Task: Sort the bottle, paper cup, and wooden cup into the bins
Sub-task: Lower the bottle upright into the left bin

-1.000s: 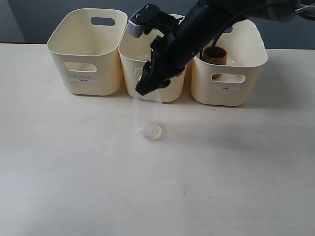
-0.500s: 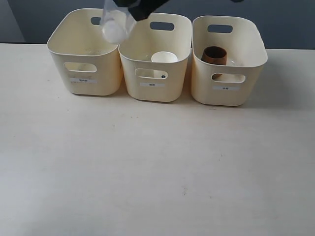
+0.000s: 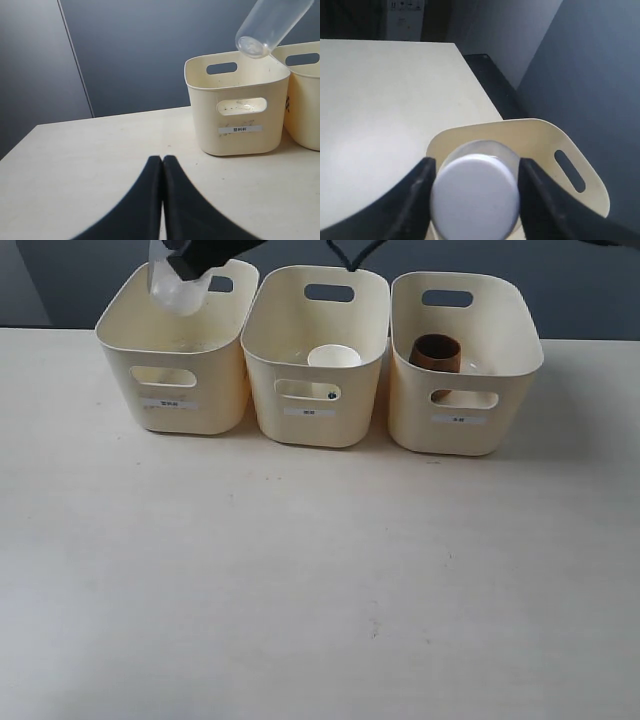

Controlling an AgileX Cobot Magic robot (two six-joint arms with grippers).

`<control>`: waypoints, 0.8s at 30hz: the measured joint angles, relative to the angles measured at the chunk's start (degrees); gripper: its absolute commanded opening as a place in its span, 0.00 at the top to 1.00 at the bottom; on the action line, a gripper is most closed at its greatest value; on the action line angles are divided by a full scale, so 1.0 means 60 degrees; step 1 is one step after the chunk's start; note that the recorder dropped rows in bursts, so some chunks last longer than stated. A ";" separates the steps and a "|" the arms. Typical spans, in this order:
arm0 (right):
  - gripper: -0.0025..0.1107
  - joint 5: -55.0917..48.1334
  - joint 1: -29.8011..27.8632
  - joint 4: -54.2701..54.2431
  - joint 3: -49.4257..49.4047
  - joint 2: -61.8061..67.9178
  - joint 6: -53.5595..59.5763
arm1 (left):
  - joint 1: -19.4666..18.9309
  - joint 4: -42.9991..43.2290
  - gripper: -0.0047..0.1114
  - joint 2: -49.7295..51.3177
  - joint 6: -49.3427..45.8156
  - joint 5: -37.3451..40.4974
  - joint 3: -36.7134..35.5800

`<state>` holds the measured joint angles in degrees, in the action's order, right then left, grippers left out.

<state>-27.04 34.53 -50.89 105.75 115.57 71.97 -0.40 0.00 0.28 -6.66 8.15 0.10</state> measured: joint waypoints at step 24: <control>0.99 0.0884 0.0000 0.0980 0.3119 0.3905 -0.2108 | 0.0000 0.0000 0.96 0.0000 0.0000 0.0000 0.0000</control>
<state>-21.73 34.53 -45.00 124.46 139.00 59.32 -0.40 0.00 0.28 -6.66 8.15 0.10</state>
